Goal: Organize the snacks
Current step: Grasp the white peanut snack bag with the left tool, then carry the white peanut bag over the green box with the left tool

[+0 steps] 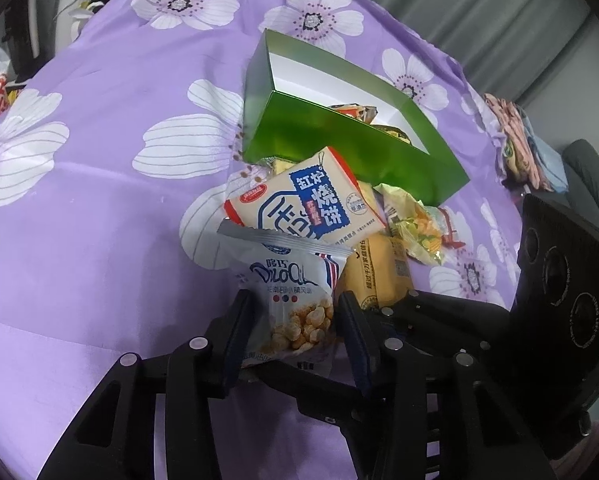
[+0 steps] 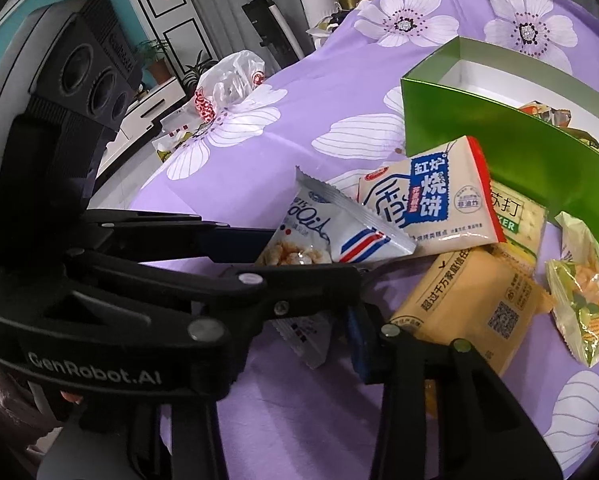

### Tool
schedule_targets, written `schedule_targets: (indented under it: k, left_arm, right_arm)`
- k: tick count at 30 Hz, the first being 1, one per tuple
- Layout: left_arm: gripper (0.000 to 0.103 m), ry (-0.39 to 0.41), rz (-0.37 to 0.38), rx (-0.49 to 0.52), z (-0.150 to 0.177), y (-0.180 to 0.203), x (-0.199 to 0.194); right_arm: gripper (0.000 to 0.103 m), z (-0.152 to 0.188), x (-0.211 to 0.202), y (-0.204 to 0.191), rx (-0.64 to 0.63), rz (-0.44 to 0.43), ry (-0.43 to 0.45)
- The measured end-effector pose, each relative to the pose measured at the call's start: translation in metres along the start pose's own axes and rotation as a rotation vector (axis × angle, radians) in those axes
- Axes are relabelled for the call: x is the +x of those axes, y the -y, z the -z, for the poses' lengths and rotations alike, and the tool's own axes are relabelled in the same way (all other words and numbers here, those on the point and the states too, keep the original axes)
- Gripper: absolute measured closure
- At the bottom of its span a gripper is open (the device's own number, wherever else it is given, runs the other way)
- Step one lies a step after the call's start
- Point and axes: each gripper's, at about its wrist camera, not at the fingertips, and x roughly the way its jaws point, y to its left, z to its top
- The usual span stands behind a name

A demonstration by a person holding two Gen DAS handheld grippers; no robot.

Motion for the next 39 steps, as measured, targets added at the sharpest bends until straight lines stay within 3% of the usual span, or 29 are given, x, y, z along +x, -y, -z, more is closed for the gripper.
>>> schedule_targets:
  k: [18,39]
  left_arm:
    - [0.059,0.089,0.002,0.118,-0.008,0.059,-0.039]
    - [0.059,0.121,0.043,0.337,-0.044,0.160,-0.024]
  right_arm:
    - [0.070,0.006,-0.067,-0.011,0.002,0.039,0.162]
    - [0.070,0.011,-0.147,0.043,0.091,0.164,0.351]
